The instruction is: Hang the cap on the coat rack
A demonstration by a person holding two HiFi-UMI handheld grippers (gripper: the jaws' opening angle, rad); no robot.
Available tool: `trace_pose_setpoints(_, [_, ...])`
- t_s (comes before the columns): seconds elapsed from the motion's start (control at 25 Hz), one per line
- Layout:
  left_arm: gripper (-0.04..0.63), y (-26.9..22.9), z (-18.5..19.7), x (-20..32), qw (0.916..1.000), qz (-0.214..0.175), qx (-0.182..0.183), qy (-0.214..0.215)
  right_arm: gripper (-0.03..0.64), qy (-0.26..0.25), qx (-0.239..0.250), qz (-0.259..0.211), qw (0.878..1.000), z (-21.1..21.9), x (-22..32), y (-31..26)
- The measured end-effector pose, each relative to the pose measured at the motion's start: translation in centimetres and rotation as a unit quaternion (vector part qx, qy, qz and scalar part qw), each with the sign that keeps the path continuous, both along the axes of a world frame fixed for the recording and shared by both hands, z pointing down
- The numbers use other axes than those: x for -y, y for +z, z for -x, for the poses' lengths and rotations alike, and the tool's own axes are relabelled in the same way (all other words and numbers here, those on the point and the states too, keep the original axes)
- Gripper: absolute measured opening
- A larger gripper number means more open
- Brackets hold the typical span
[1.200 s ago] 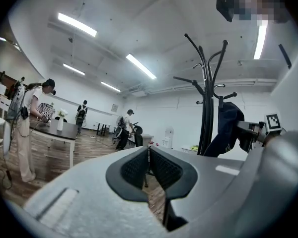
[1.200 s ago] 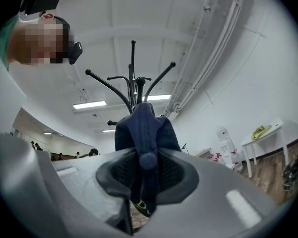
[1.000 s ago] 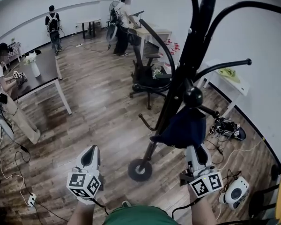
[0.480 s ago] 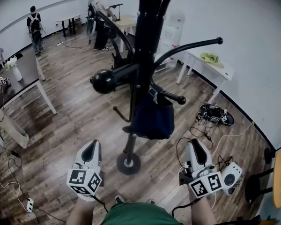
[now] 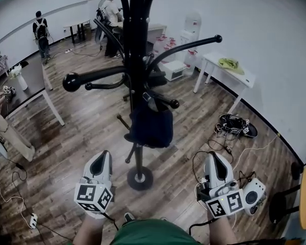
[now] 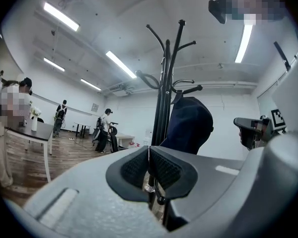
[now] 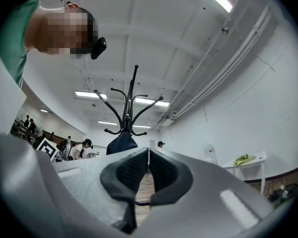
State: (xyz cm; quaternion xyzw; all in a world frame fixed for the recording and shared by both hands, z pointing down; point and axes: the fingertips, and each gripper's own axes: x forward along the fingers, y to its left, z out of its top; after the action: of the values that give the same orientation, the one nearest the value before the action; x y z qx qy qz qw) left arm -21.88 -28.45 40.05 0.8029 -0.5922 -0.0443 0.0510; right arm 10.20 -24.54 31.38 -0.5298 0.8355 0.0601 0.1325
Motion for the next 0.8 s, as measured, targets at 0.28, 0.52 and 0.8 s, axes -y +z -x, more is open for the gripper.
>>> trace_pose_setpoints(0.28, [0.014, -0.9, -0.6, -1.6, 0.9997, -0.008, 0.014, -0.020, 0.003, -0.025, 0.010, -0.016, 1.000, -0.5, -0.3, -0.7])
trace_pose_setpoints(0.52, [0.014, -1.4, -1.5, -2.4, 0.9991, -0.008, 0.020, -0.035, 0.003, -0.038, 0.009, -0.011, 0.999, -1.4, 0.0, -0.6])
trace_pose_setpoints(0.8, [0.014, -1.7, -2.4, -2.6, 0.9991, -0.011, 0.025, -0.033, 0.003, -0.035, 0.008, -0.014, 0.999, -2.1, 0.1, -0.5])
